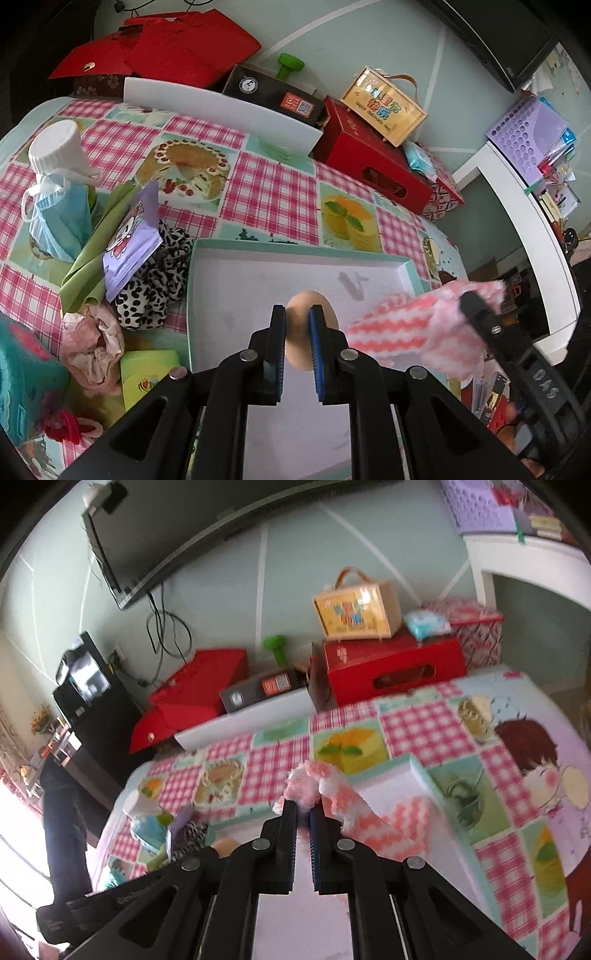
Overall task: Organize soft objects
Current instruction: 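Lift and carry the cloth and sponge with both grippers over the white tray, then lower the cloth and sponge into the tray and open both grippers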
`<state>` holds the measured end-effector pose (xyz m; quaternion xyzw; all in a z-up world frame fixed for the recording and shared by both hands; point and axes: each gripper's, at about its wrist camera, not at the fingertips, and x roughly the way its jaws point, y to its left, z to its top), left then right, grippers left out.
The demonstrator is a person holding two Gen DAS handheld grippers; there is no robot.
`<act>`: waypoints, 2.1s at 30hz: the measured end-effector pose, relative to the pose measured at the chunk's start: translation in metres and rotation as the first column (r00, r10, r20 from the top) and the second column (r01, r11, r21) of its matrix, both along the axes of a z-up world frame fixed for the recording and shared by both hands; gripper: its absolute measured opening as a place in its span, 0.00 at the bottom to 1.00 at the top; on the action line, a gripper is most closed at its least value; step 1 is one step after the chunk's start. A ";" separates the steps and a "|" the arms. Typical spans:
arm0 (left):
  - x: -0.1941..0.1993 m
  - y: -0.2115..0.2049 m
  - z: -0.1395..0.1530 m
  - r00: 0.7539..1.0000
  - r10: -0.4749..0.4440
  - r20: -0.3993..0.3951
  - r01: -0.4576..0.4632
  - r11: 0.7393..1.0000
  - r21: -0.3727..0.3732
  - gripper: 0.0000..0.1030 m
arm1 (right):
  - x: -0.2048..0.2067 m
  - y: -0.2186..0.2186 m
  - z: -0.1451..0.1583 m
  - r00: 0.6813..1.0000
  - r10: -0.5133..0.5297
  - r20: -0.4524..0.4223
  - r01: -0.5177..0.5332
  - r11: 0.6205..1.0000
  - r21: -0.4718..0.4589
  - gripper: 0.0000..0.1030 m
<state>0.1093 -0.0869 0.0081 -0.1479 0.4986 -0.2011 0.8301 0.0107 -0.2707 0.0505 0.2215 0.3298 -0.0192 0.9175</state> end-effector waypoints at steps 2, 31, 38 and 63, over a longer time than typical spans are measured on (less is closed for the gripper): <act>0.002 0.001 -0.003 1.000 0.005 -0.006 -0.005 1.000 0.005 0.13 | 0.005 0.000 -0.011 0.999 0.004 -0.037 -0.003 1.000 0.011 0.07; 0.011 -0.001 -0.038 0.994 0.006 -0.109 0.005 0.995 0.101 0.17 | 0.011 -0.016 -0.085 0.912 -0.052 -0.407 0.058 0.998 0.001 0.10; 0.011 0.001 -0.040 0.992 0.016 -0.123 -0.001 0.993 0.119 0.28 | 0.010 -0.013 -0.086 0.903 -0.045 -0.426 0.044 0.999 -0.013 0.10; 0.000 0.012 -0.015 0.998 0.061 -0.005 -0.059 0.978 0.202 0.70 | -0.002 0.002 -0.060 0.923 -0.068 -0.379 0.036 0.995 -0.090 0.62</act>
